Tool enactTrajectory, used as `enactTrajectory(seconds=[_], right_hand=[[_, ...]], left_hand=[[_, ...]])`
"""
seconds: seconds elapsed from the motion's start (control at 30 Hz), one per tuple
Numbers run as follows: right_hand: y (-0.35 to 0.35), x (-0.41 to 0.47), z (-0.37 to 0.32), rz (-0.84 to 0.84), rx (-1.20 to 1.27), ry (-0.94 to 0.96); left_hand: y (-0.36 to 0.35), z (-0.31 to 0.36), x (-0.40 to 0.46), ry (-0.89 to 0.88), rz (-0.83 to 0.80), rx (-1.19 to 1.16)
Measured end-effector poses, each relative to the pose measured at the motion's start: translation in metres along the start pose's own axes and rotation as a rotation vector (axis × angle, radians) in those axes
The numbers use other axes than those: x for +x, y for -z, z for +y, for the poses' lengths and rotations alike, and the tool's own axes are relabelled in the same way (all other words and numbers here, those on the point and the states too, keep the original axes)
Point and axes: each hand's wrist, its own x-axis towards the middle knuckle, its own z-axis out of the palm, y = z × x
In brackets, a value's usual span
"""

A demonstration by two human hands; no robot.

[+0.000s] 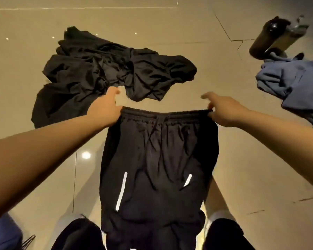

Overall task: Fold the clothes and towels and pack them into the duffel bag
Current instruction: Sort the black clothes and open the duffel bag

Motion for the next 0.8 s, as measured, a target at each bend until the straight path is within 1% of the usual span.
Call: enactTrajectory(seconds=[0.03, 0.07, 0.1, 0.13, 0.2, 0.23, 0.3, 0.33, 0.37, 0.4, 0.47, 0.53, 0.6, 0.63, 0.67, 0.7, 0.77, 0.8], right_hand=[[-0.005, 0.015, 0.003, 0.069, 0.017, -0.03], [-0.013, 0.024, 0.005, 0.126, 0.041, -0.063], [-0.023, 0.029, 0.005, 0.154, 0.066, -0.075], [-0.037, 0.028, 0.006, 0.142, 0.081, -0.054], [-0.07, 0.014, 0.007, 0.009, 0.096, 0.053], [-0.089, 0.001, 0.006, -0.086, 0.115, 0.091], [-0.124, -0.019, 0.008, -0.254, 0.155, 0.09], [-0.139, -0.023, 0.011, -0.292, 0.139, 0.067], [-0.151, -0.024, 0.014, -0.295, 0.085, 0.039], [-0.16, -0.022, 0.017, -0.282, 0.005, 0.016], [-0.164, -0.01, 0.02, -0.278, -0.15, -0.003], [-0.158, 0.009, 0.025, -0.292, -0.228, -0.013], [-0.144, 0.028, 0.029, -0.298, -0.228, -0.023], [-0.137, 0.034, 0.031, -0.282, -0.202, -0.02], [-0.133, 0.036, 0.033, -0.234, -0.179, 0.004], [-0.13, 0.032, 0.033, -0.151, -0.165, 0.046], [-0.133, 0.013, 0.033, 0.037, -0.114, 0.166], [-0.137, 0.001, 0.034, 0.074, -0.083, 0.219]], left_hand=[[-0.012, -0.003, 0.011, -0.018, 0.05, -0.047], [-0.024, -0.007, 0.014, -0.06, 0.058, -0.053], [-0.037, -0.013, 0.01, -0.128, 0.035, -0.022], [-0.052, -0.023, 0.0, -0.218, 0.0, 0.033], [-0.08, -0.042, -0.033, -0.408, -0.109, 0.18], [-0.092, -0.049, -0.052, -0.452, -0.205, 0.242], [-0.11, -0.059, -0.081, -0.419, -0.462, 0.364], [-0.116, -0.062, -0.091, -0.384, -0.569, 0.411], [-0.123, -0.066, -0.098, -0.372, -0.617, 0.457], [-0.126, -0.068, -0.101, -0.375, -0.624, 0.511], [-0.125, -0.07, -0.09, -0.376, -0.618, 0.576], [-0.118, -0.066, -0.066, -0.346, -0.614, 0.597], [-0.11, -0.056, -0.038, -0.304, -0.565, 0.64], [-0.105, -0.049, -0.029, -0.297, -0.511, 0.66], [-0.103, -0.04, -0.025, -0.333, -0.406, 0.648], [-0.103, -0.029, -0.025, -0.417, -0.275, 0.595], [-0.112, -0.007, -0.035, -0.671, -0.083, 0.43], [-0.12, 0.005, -0.046, -0.794, -0.039, 0.351]])
